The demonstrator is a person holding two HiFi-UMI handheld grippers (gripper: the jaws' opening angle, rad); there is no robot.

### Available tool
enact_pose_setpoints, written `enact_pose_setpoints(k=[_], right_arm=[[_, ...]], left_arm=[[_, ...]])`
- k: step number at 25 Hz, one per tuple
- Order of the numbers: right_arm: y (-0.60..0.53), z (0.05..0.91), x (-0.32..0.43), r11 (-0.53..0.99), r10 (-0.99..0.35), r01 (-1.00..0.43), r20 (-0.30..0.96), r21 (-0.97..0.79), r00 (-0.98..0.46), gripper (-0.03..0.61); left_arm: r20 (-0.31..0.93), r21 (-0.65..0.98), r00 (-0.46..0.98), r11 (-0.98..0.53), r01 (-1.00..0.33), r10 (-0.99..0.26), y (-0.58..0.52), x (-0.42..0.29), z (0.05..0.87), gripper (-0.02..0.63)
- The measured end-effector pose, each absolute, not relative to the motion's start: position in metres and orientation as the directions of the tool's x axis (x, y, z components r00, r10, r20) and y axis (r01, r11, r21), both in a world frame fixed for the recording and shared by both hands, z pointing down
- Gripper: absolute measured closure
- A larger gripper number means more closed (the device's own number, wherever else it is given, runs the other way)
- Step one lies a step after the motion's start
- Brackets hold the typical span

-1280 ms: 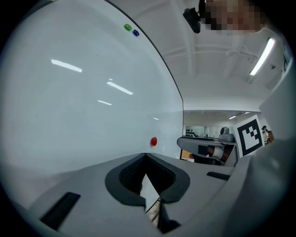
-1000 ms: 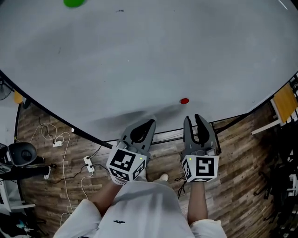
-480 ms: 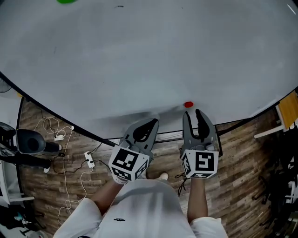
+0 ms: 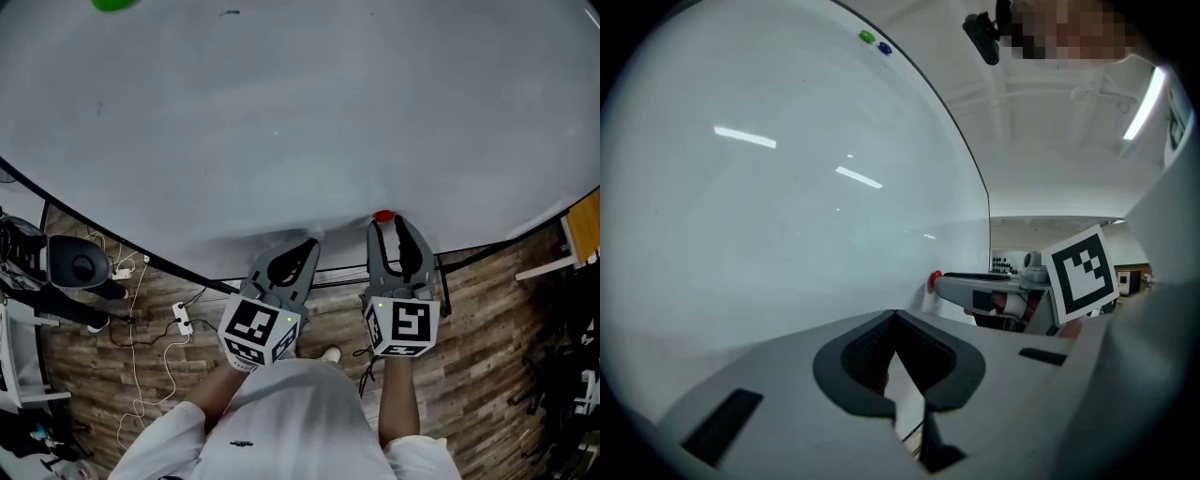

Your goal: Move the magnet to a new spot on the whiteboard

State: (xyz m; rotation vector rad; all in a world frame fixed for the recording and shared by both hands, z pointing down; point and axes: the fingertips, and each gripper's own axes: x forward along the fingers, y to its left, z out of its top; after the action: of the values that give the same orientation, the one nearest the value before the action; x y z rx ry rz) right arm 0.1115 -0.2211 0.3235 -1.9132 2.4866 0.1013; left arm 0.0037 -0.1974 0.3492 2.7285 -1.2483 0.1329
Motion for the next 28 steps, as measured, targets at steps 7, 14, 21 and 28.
enact_pose_setpoints(k=[7,14,21,28], right_arm=[[-0.223,0.325,0.107,0.236,-0.971,-0.97,-0.027,0.058,-0.238,0.455],[-0.223,0.325,0.107,0.228,-0.973,-0.972,-0.018,0.05,-0.229,0.457],[-0.222,0.324,0.103,0.237,-0.971,-0.971,-0.014,0.029,-0.238,0.454],[-0.212,0.32,0.1,0.238,-0.971,-0.971,-0.02,0.013,-0.238,0.453]], left_arm=[[0.131,0.09,0.646,-0.639,-0.764,-0.752,-0.194,-0.005,0.349,0.612],[0.131,0.093,0.639,-0.632,-0.769,-0.758,-0.193,-0.012,0.349,0.612],[0.128,0.094,0.636,-0.629,-0.771,-0.761,-0.19,-0.019,0.349,0.612],[0.123,0.09,0.628,-0.622,-0.778,-0.768,-0.182,-0.027,0.344,0.612]])
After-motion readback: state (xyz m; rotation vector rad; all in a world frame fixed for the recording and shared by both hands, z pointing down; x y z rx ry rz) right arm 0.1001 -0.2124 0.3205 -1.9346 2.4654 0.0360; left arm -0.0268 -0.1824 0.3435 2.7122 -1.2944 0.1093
